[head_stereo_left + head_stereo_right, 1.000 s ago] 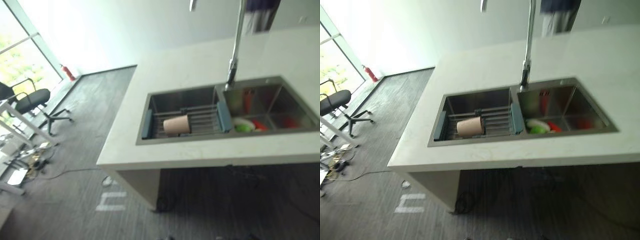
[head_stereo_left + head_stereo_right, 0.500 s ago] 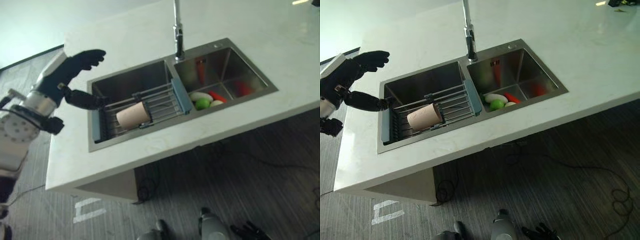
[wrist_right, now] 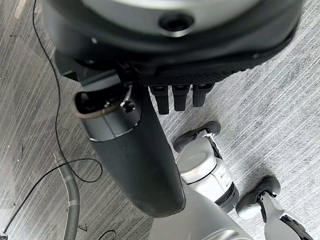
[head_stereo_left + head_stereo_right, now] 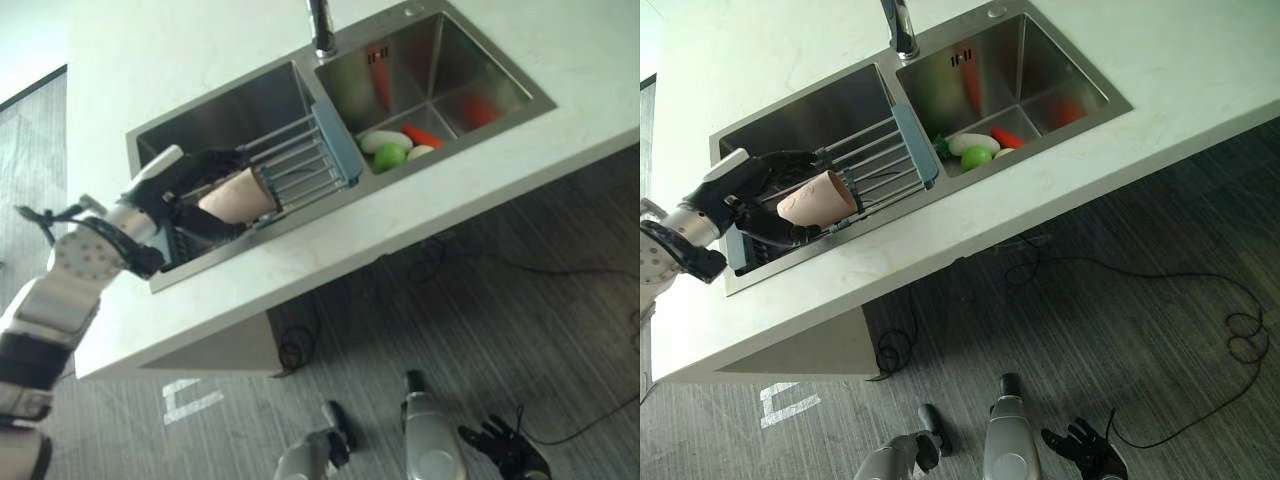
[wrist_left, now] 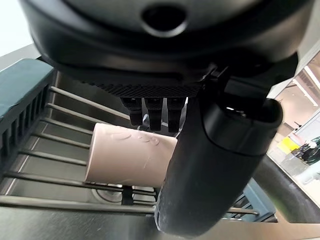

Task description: Place the dishes in the dishwasher.

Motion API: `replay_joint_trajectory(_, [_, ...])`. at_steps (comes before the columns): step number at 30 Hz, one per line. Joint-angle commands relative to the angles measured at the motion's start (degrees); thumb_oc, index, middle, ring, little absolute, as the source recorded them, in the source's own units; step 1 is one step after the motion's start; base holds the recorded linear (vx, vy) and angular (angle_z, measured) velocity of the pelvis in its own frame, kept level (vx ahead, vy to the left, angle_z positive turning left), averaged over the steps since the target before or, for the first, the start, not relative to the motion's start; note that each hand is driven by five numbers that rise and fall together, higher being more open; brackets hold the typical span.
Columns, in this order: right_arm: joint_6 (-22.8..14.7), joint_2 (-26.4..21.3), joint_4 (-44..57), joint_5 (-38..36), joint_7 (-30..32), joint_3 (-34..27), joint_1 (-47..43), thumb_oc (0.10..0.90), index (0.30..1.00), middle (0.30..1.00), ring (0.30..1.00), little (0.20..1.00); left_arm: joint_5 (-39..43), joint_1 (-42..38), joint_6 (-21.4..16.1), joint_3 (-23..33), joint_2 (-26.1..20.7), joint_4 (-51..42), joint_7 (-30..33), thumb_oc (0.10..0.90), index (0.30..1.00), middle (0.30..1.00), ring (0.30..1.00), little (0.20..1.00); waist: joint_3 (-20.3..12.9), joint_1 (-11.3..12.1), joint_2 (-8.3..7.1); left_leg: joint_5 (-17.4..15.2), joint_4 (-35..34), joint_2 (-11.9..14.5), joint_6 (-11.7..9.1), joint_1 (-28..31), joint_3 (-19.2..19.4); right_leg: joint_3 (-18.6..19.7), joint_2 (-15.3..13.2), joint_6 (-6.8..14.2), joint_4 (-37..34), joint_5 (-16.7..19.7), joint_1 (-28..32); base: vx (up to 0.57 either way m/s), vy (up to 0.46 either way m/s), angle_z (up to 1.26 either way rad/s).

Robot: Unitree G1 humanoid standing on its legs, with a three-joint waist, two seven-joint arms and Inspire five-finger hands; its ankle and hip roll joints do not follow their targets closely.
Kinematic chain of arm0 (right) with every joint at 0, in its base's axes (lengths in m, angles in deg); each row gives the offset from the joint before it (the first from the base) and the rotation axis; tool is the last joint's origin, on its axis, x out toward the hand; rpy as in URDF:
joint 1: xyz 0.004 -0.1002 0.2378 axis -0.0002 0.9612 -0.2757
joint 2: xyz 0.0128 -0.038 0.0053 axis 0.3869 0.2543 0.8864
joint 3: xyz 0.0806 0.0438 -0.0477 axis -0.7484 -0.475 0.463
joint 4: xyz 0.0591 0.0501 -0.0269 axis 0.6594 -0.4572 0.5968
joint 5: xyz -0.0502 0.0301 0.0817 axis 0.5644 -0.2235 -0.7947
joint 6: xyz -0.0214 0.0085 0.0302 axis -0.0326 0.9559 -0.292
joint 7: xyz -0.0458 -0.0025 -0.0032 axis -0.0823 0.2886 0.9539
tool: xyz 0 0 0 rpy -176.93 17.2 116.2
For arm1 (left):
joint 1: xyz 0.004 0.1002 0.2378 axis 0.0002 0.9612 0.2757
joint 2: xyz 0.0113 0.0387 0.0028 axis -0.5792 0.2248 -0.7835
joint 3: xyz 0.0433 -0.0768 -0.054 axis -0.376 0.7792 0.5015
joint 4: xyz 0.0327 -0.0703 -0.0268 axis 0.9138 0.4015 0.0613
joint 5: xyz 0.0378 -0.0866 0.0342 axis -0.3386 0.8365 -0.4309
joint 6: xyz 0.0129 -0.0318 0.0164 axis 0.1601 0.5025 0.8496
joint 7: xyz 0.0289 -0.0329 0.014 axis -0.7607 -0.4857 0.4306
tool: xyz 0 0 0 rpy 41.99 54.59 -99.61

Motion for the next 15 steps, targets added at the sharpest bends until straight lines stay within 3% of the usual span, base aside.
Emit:
replay_joint_trajectory(1, [-1.0, -1.2, 3.6, -3.4, 0.1, -0.9, 2.1, 0.800, 0.900, 0.900, 0.900, 0.900, -3.4, -5.7, -0.8, 4.2, -2.0, 1.9, 0.8, 0.800, 0.900, 0.900, 0.900, 0.900, -2.7, -0.2, -1.23, -8.6, 6.6, -1.6, 0.3, -1.1, -3.3, -1.3, -3.1, 7.2, -3.2, -1.6, 2.7, -0.04, 0.025, 0.02])
replay_joint_trajectory(9, [-0.7, -1.4, 5.2, -4.0, 1.4, -0.5, 1.7, 0.800, 0.900, 0.900, 0.900, 0.900, -12.5, -6.5, 0.1, 2.9, -3.2, 3.5, 7.4, 0.800, 0.900, 0.900, 0.900, 0.900, -1.7, -0.1, -1.31, -7.7, 6.6, -1.7, 0.2, -2.6, -3.1, -1.3, -3.4, 7.2, -3.2, -0.8, 1.4, -0.03, 0.008, 0.00])
replay_joint_trajectory(15, [-0.2, -1.3, 6.7, -4.5, 1.6, -0.3, 1.9, 0.800, 0.900, 0.900, 0.900, 0.900, -13.3, -5.9, -0.9, 4.1, -4.3, 4.7, 10.6, 0.800, 0.900, 0.900, 0.900, 0.900, -0.7, 0.1, -1.69, -7.5, 6.6, -1.6, 0.2, -3.4, -3.1, -1.7, -3.6, 7.1, -3.2, -0.6, 0.7, -0.01, -0.001, 0.00])
